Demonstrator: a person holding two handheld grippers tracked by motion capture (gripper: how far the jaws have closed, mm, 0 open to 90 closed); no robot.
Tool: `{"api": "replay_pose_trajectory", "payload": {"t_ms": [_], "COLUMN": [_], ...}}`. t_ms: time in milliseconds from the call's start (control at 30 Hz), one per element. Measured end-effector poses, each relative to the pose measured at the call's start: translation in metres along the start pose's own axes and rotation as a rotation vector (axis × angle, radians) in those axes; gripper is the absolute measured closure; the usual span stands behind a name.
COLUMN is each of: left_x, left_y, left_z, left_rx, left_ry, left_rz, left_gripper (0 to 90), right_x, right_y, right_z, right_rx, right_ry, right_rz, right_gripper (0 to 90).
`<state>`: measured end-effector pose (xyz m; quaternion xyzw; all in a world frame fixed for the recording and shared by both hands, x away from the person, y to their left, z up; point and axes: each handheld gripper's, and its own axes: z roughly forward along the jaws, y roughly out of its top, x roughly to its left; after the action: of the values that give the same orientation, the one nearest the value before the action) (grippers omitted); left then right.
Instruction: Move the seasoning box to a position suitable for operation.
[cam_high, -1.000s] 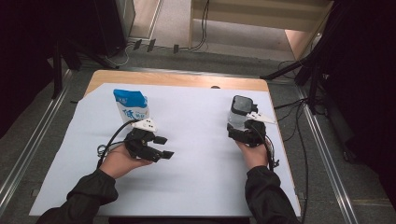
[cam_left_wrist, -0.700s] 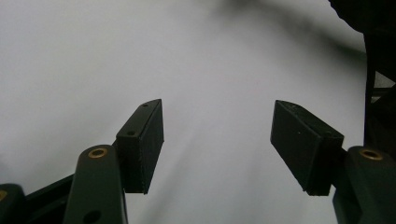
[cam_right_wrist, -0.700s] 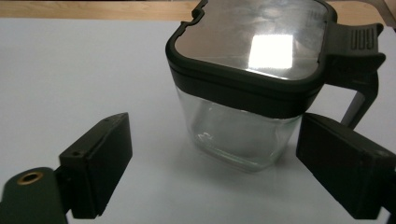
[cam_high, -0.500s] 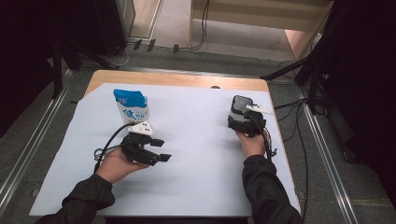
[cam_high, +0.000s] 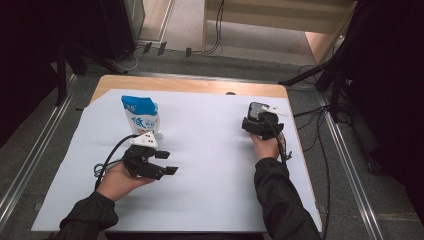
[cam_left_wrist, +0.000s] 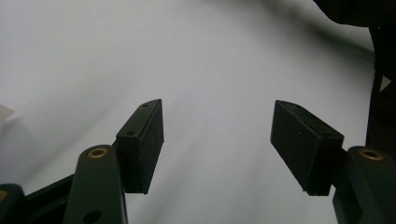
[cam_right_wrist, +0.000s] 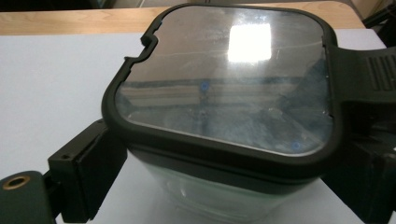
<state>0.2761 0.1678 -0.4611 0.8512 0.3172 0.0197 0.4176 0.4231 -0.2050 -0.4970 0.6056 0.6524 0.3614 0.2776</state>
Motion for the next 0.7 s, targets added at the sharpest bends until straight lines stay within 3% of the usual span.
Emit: {"api": "replay_pose_trajectory", "payload": {"t_ms": [33,167,400,700], "left_x": [0.000,-0.001,0.000,0.005], "left_y": [-0.001,-0.004,-0.007,-0.006], "left_z": [-0.001,-0.004,-0.009,-0.011], "left_rx": [-0.001,-0.007,-0.009,-0.017], "left_ry": [0.000,0.013,0.026,0.032], "left_rz": [-0.003,-0.010,-0.020,-0.026], "left_gripper": [35.8,35.8,35.9,36.0], "right_x": [0.002,0.004,-0.001,-0.004], "right_y": [0.001,0.002,0.004,0.004], "right_z": [0.005,0.012,0.021,0.016], "right_rx": [0.002,0.008,-0.012,0.000], "right_ry": [-0.024,-0.044,-0.019,-0.015], "right_rz": [-0.008,0.005,0.035,-0.022], "right_gripper": [7.4,7.4,8.8,14.1]}}
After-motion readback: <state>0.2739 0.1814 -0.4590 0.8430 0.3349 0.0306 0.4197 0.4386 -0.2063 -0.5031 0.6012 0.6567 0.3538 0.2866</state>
